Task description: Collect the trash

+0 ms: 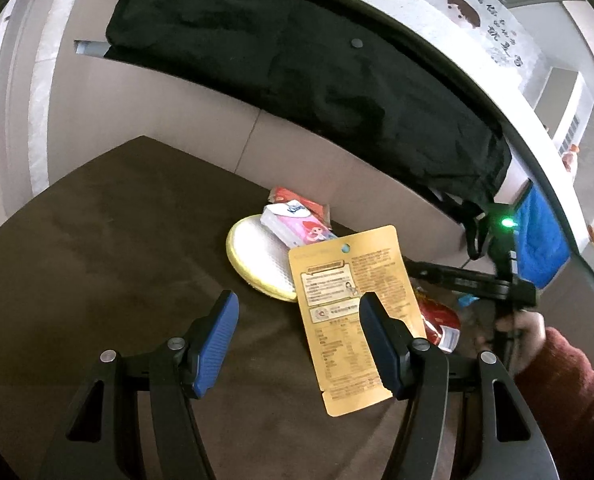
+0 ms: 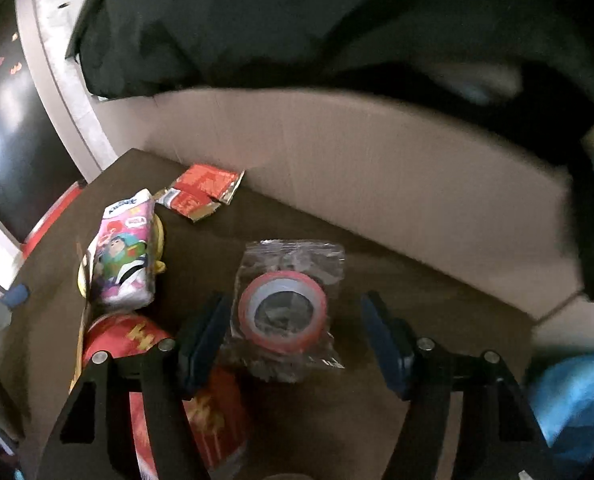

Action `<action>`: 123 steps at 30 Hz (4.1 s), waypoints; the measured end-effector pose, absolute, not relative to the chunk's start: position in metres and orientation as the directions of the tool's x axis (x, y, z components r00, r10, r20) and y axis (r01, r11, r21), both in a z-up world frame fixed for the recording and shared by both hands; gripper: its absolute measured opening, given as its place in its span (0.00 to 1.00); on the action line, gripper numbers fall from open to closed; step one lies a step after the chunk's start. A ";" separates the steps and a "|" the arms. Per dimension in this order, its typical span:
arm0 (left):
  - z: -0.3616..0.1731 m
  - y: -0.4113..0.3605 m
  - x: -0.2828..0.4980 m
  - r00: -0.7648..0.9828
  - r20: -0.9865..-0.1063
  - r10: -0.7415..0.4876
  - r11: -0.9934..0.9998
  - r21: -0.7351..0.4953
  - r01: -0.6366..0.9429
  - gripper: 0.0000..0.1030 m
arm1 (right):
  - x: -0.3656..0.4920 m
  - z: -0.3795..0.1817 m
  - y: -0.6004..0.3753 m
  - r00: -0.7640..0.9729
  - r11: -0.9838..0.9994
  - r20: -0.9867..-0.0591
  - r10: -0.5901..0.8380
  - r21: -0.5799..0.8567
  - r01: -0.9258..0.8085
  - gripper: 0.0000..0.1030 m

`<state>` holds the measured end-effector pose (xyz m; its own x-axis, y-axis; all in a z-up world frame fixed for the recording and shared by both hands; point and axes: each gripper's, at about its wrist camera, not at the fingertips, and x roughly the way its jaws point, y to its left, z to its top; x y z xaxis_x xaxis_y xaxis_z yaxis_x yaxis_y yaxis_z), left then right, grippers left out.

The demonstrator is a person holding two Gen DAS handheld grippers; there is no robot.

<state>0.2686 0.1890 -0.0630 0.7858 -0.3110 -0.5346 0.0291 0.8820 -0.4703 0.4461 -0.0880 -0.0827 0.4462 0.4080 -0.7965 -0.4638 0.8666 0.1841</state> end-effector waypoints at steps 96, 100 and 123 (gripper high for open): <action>-0.040 0.170 0.293 0.736 -0.649 -0.193 0.940 -0.338 -0.050 0.11 | 0.250 -0.090 -0.115 0.490 0.896 -0.826 0.278 0.039 -0.442 0.63; -0.046 0.169 0.310 0.738 -0.643 -0.204 0.930 -0.364 -0.059 0.45 | 0.250 -0.090 -0.115 0.488 0.893 -0.825 0.285 0.043 -0.448 0.63; -0.043 0.188 0.369 0.777 -0.616 -0.132 0.929 -0.351 -0.120 0.01 | 0.254 -0.090 -0.114 0.479 0.881 -0.822 0.309 0.059 -0.469 0.67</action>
<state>0.3694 0.1876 -0.0429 0.7767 -0.1325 -0.6158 -0.1201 0.9286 -0.3512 0.2542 -0.1137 -0.0903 0.4789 0.3092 -0.8216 -0.4687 0.8814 0.0585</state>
